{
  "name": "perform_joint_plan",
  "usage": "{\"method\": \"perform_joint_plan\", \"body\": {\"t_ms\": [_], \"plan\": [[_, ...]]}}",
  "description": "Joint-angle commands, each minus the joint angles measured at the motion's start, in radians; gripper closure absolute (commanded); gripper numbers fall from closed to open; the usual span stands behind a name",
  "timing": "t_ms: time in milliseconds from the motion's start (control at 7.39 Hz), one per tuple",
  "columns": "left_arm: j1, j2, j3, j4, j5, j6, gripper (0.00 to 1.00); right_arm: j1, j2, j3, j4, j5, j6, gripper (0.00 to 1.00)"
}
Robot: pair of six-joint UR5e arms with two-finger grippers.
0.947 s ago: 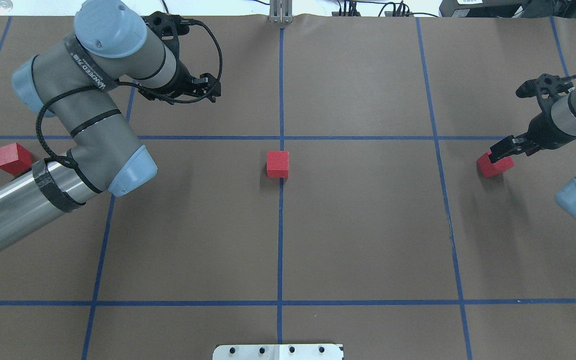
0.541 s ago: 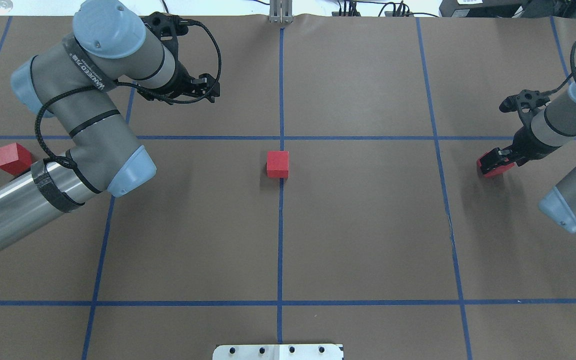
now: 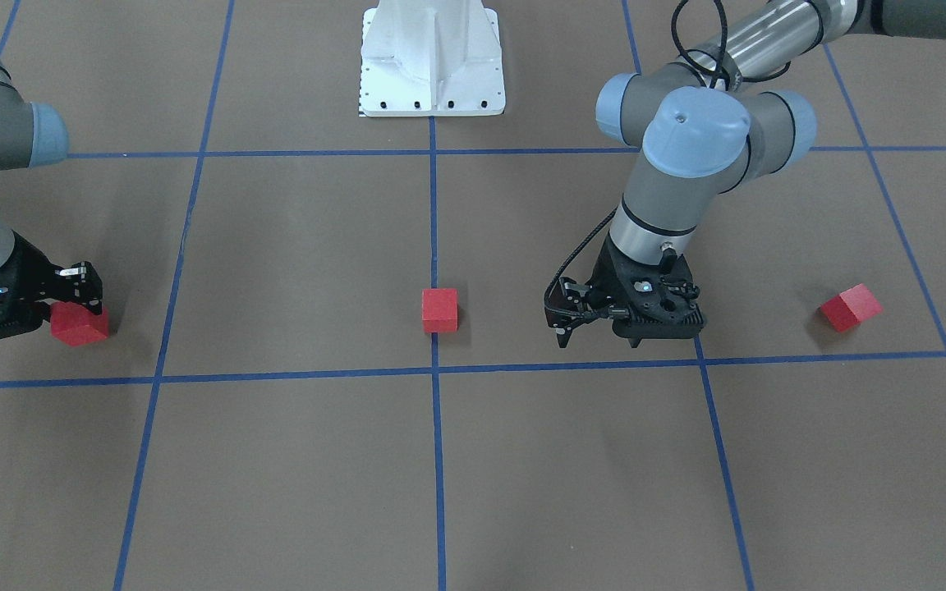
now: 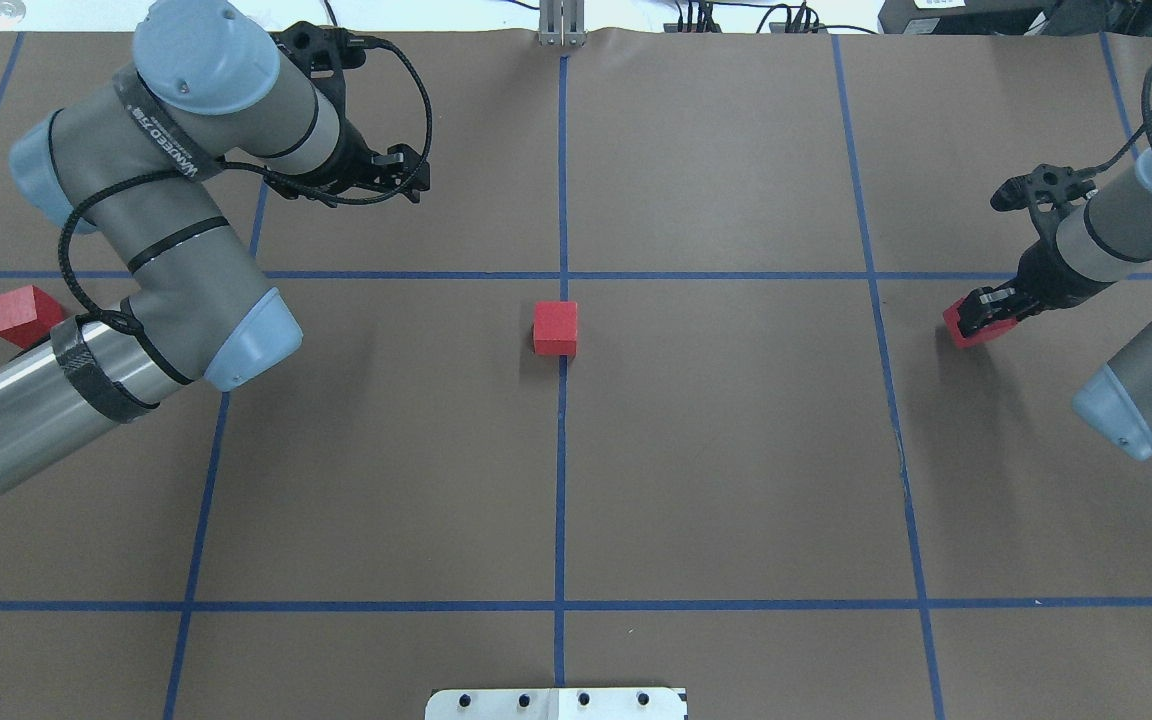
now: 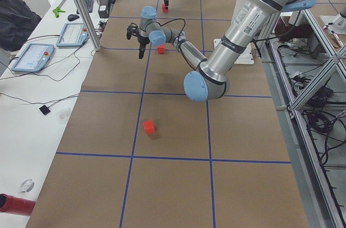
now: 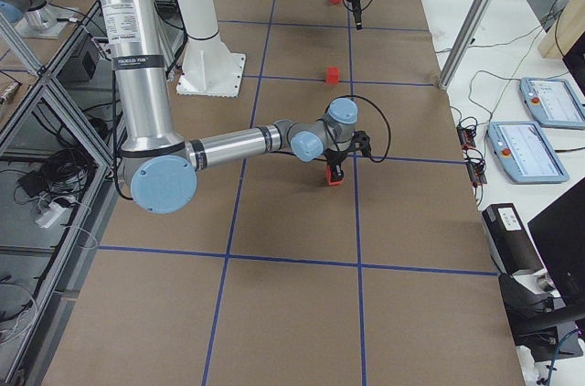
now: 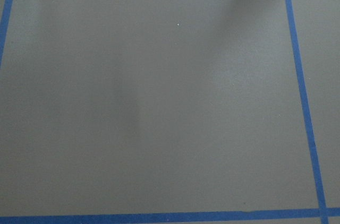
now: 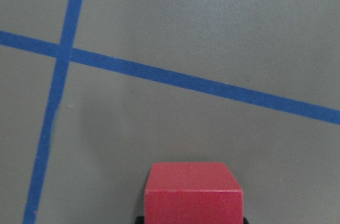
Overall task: Form red blocks into L shape at center
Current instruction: 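Grasp the red cube with the right gripper and lift it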
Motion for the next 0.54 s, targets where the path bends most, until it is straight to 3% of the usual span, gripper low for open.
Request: {"method": "perform_joint_plan", "body": {"t_ms": [0, 135, 271, 406], "plan": [[-0.061, 0.122, -0.081, -0.003, -0.067, 0.106, 0.00, 0.009, 0.108, 0.179, -0.288, 0.036, 0.002, 1.00], [-0.111, 0.203, -0.121, -0.003, -0.103, 0.195, 0.00, -0.014, 0.246, 0.230, -0.483, 0.043, 0.028, 1.00], [-0.168, 0.260, -0.141, -0.003, -0.149, 0.254, 0.00, -0.084, 0.329, 0.270, -0.572, 0.043, 0.110, 1.00], [-0.234, 0.304, -0.143, -0.003, -0.202, 0.339, 0.00, -0.165, 0.381, 0.270, -0.571, 0.031, 0.237, 1.00]]}}
